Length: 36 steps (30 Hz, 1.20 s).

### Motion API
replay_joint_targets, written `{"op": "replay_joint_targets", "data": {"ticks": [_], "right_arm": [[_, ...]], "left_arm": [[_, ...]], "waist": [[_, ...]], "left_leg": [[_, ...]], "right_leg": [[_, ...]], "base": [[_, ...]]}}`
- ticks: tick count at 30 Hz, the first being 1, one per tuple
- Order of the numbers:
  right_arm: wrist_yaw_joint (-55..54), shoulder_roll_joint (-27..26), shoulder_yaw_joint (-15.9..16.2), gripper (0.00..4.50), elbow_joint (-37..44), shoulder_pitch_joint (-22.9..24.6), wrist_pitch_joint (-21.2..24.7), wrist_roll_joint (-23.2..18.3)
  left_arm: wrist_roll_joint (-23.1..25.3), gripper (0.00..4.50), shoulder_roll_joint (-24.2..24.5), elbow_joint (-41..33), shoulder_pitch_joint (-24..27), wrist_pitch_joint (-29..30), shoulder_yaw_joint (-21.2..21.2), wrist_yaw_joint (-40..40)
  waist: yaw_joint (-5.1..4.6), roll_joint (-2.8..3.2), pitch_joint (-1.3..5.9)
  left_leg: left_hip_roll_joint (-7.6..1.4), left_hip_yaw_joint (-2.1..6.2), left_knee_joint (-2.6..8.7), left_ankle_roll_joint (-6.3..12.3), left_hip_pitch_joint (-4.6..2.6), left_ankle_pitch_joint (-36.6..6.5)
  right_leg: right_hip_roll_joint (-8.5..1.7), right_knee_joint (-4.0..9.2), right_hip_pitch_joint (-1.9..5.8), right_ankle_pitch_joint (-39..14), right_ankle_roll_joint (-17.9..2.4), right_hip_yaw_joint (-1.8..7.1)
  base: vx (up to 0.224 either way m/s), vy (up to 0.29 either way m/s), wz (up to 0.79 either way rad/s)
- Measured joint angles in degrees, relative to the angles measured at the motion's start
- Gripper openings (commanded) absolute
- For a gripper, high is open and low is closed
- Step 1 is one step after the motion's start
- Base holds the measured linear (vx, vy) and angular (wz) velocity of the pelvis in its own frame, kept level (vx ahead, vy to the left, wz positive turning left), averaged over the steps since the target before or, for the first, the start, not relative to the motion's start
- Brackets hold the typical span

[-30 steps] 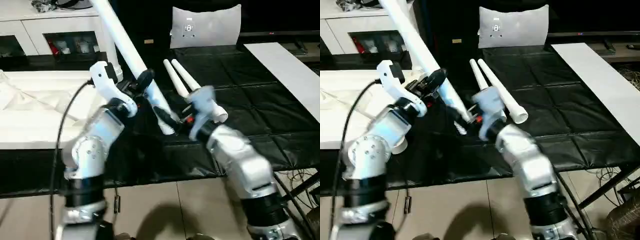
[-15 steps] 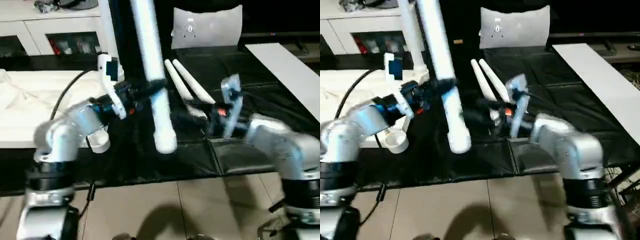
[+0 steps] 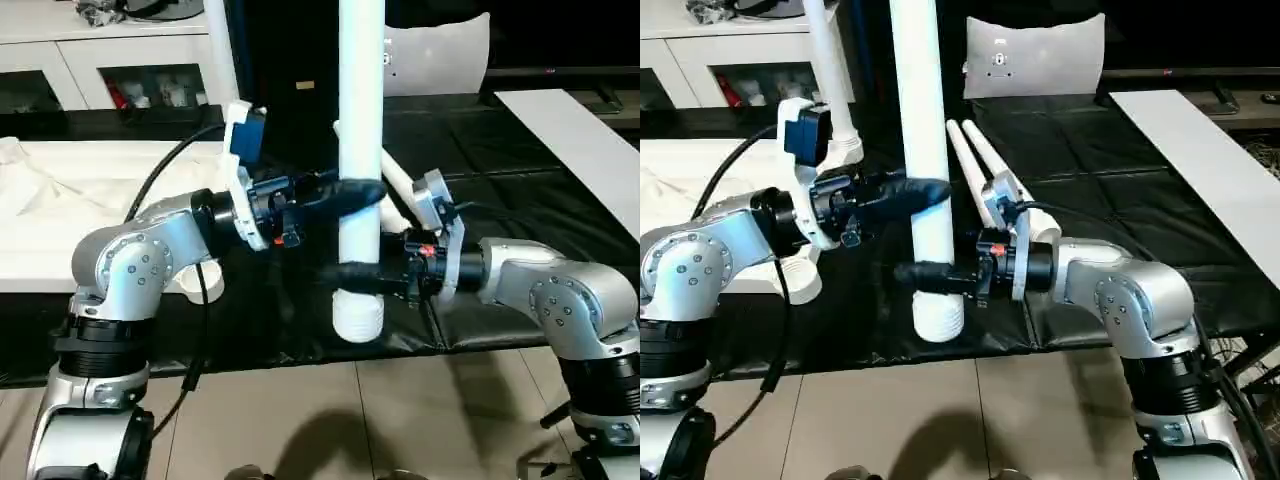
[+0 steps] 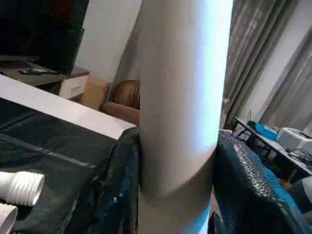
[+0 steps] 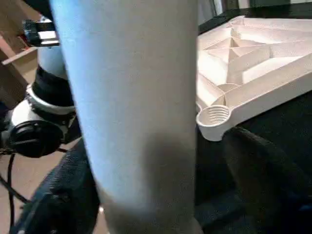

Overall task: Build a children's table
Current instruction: Pick table leg

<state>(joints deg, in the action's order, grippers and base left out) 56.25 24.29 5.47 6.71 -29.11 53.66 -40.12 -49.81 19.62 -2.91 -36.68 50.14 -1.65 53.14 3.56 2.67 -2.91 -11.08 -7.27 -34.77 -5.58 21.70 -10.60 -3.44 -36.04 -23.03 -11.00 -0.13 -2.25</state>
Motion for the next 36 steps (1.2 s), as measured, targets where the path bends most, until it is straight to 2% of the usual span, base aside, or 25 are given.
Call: {"op": "replay_joint_targets", "data": {"ticks": [1, 9, 14, 20, 31, 33, 36], "right_arm": [[0.23, 0.16, 0.04, 3.28, 0.00, 0.00, 0.07, -0.11], [1.12, 0.57, 0.37, 2.75, 0.65, 0.01, 0.91, -0.79], [1.01, 0.59, 0.71, 2.11, 1.27, 0.01, 0.94, -0.96], [0.16, 0.05, 0.77, 1.94, 1.57, 0.02, 0.82, -0.75], [-2.46, -1.65, 0.60, 1.93, 1.58, 0.05, -0.58, 0.05], [-3.23, -1.85, 0.60, 1.92, 1.58, 0.05, -0.87, 0.35], [-7.24, -3.91, 0.39, 1.91, 1.43, -0.06, -2.38, 2.24]], "left_arm": [[0.01, 1.84, 0.16, 0.20, -0.03, -0.11, 0.01, 0.39], [0.18, 1.84, 0.42, 1.12, -0.09, -0.55, 0.24, 1.65], [0.38, 1.84, 0.50, 1.35, -0.09, -0.78, 0.26, 2.12], [0.66, 1.83, 0.51, 1.49, -0.01, -1.40, 0.20, 2.29], [0.90, 1.83, -0.15, 1.73, 0.14, -2.13, -1.02, 0.84], [1.12, 2.39, -0.39, 1.79, 0.14, -2.45, -1.07, 0.12], [1.71, 2.61, -1.75, 1.83, 0.10, -3.10, -1.83, -3.04]], "waist": [[0.00, 0.00, 0.00], [0.00, 0.00, 0.00], [0.00, -0.01, 0.00], [0.00, -0.04, -0.01], [-0.01, -0.05, -0.02], [-0.01, -0.05, -0.02], [-0.03, -0.07, -0.02]], "left_leg": [[0.00, 0.00, 0.00, 0.00, 0.00, 0.00], [0.00, 0.00, 0.00, 0.00, 0.00, 0.00], [0.00, -0.01, 0.00, 0.00, 0.00, 0.00], [0.00, -0.01, 0.00, 0.00, 0.00, 0.00], [-0.01, -0.01, 0.00, 0.00, 0.01, 0.00], [-0.01, -0.02, 0.00, 0.00, 0.02, 0.00], [-0.01, -0.02, 0.00, -0.02, 0.02, 0.01]], "right_leg": [[0.00, 0.00, 0.00, 0.00, 0.00, 0.01], [0.00, 0.00, 0.00, 0.00, 0.00, 0.00], [0.00, 0.00, 0.00, 0.00, 0.00, 0.01], [0.00, 0.00, 0.00, 0.00, 0.00, 0.01], [0.00, 0.00, 0.00, 0.00, 0.00, 0.01], [0.00, 0.00, 0.00, 0.00, 0.00, 0.01], [0.00, 0.00, -0.01, 0.00, 0.01, 0.00]], "base": [[0.000, 0.000, 0.00], [0.000, 0.000, 0.00], [0.000, 0.000, 0.00], [0.000, 0.000, 0.00], [0.000, 0.000, 0.00], [0.000, 0.000, 0.00], [0.000, 0.000, 0.00]]}}
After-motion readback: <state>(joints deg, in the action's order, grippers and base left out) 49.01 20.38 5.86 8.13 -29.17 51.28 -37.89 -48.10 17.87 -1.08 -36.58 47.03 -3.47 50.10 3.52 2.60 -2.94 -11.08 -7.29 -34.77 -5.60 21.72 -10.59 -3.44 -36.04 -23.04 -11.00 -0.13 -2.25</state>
